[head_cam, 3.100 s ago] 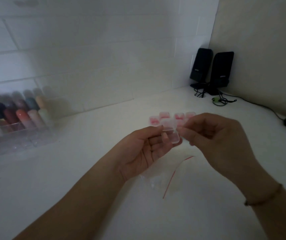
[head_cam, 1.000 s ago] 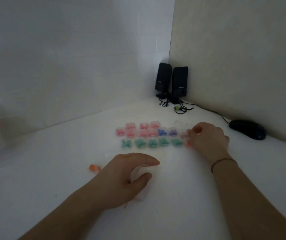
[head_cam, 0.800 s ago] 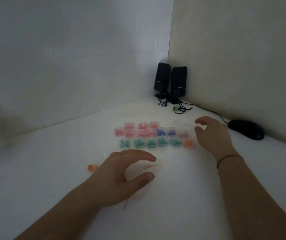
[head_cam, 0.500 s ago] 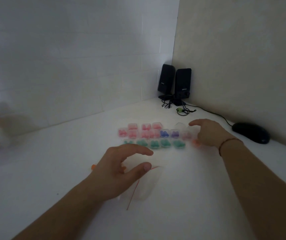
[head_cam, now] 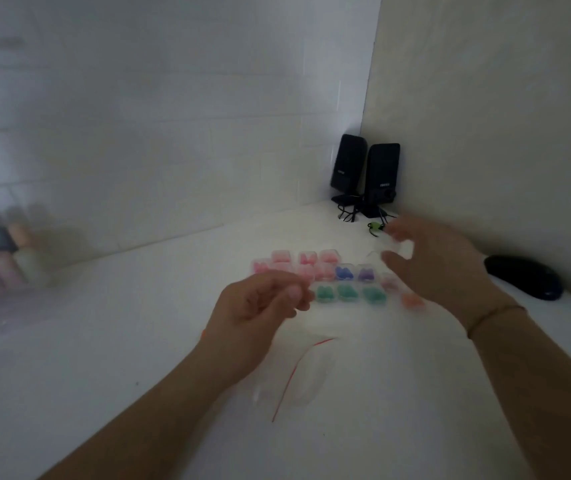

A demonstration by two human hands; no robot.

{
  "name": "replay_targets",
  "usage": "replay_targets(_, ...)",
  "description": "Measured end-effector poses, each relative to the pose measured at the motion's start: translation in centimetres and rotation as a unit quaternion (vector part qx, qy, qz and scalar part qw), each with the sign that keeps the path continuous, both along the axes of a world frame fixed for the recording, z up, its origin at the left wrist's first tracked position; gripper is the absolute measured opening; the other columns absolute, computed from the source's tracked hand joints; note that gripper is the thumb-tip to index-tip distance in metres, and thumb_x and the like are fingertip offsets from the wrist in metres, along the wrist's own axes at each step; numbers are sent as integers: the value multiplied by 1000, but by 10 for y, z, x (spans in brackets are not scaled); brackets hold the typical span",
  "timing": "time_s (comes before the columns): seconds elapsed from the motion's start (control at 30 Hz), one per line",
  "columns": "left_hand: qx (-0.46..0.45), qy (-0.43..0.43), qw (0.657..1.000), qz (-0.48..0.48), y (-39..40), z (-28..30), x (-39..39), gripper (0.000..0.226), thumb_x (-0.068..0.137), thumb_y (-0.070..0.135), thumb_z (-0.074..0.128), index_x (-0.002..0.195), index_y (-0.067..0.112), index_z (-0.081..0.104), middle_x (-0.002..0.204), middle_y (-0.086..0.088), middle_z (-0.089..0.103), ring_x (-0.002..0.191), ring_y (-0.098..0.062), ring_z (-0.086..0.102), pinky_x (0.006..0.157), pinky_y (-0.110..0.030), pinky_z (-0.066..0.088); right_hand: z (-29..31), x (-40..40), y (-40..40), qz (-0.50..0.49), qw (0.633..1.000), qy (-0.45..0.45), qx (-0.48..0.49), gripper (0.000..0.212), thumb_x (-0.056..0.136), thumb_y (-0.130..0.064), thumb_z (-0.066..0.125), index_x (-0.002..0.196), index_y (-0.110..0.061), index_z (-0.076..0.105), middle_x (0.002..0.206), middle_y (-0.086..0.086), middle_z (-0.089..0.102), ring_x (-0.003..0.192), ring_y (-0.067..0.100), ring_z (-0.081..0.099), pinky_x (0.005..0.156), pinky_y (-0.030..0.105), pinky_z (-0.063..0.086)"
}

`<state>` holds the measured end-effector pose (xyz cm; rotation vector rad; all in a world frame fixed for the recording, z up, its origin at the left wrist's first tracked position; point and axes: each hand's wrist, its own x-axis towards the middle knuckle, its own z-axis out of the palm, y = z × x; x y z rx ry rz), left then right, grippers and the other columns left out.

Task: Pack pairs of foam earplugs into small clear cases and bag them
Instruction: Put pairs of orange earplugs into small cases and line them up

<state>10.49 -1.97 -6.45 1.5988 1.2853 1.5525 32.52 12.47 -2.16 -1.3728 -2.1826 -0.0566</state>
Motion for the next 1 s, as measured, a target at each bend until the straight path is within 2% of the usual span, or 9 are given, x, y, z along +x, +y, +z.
replay_targets(0.07, -103, -165, 980, -35, 1, 11, 1, 40, 88, 42, 59, 102, 5, 67, 91, -14, 75, 83, -28, 71, 68, -28, 58, 19, -26, -37, 155, 985, 68, -26, 23, 82, -34, 68, 102, -26, 63, 98, -19, 64, 91, 0, 60, 84, 16, 44)
replay_targets(0.13, -185, -283, 938, -80, 0, 18, 0, 55, 82, 47, 47, 106, 2, 65, 94, -19, 74, 80, -27, 73, 65, -28, 59, 29, -47, -70, 286, 950, 89, -90, 21, 80, -38, 68, 94, -24, 63, 93, -18, 66, 87, -6, 60, 78, 5, 41)
replay_targets(0.23, -176, -374, 900, -139, -6, 23, -5, 49, 85, 39, 48, 107, 0, 68, 100, -20, 73, 80, -19, 72, 69, -26, 60, 16, -62, -87, 361, 922, 112, -78, 15, 83, -32, 69, 90, -19, 64, 99, -14, 69, 94, 0, 63, 81, 19, 49)
replay_targets(0.33, -155, -424, 879, -153, -8, 24, -7, 45, 85, 32, 52, 108, -5, 66, 103, -21, 71, 80, -18, 73, 72, -24, 60, -6, -65, -85, 354, 920, 170, -27, 21, 86, -25, 69, 101, -10, 68, 111, -20, 67, 104, -2, 62, 91, 26, 50)
replay_targets(0.5, -149, -455, 864, -154, -5, 22, -4, 48, 86, 29, 54, 118, -7, 62, 112, -22, 69, 86, -19, 73, 72, -23, 59, -19, -69, -89, 305, 930, 184, 87, 19, 85, -24, 63, 102, -17, 70, 97, -28, 64, 88, -10, 64, 75, 17, 53)
replay_targets(0.67, -130, -452, 872, -131, -2, 18, -3, 41, 82, 26, 57, 106, -7, 62, 104, -17, 71, 88, -20, 72, 73, -23, 59, -22, -72, -88, 284, 929, 163, 173, 19, 83, -23, 61, 99, -18, 70, 78, -7, 74, 66, 7, 70, 54, 30, 56)
replay_targets(0.8, -131, -454, 873, -126, -1, 15, -3, 47, 79, 27, 59, 109, -9, 61, 103, -17, 71, 87, -20, 72, 73, -23, 59, -26, -72, -83, 260, 927, 125, 239, 18, 85, -21, 61, 94, -13, 74, 72, -8, 72, 57, 9, 65, 52, 28, 52)
replay_targets(0.9, -126, -441, 881, -118, -1, 13, -4, 37, 78, 25, 59, 96, -6, 64, 96, -13, 73, 82, -18, 72, 72, -22, 59, -29, -74, -81, 242, 930, 103, 257, 15, 86, -22, 61, 90, -15, 74, 66, -9, 69, 53, 7, 60, 51, 24, 48)
replay_targets(1.0, -124, -435, 884, -117, -2, 12, -5, 36, 77, 26, 60, 94, -6, 64, 94, -14, 73, 80, -19, 72, 72, -22, 59, -33, -77, -81, 234, 930, 131, 250, 13, 86, -22, 62, 86, -16, 74, 69, -8, 71, 55, 11, 65, 52, 29, 51)
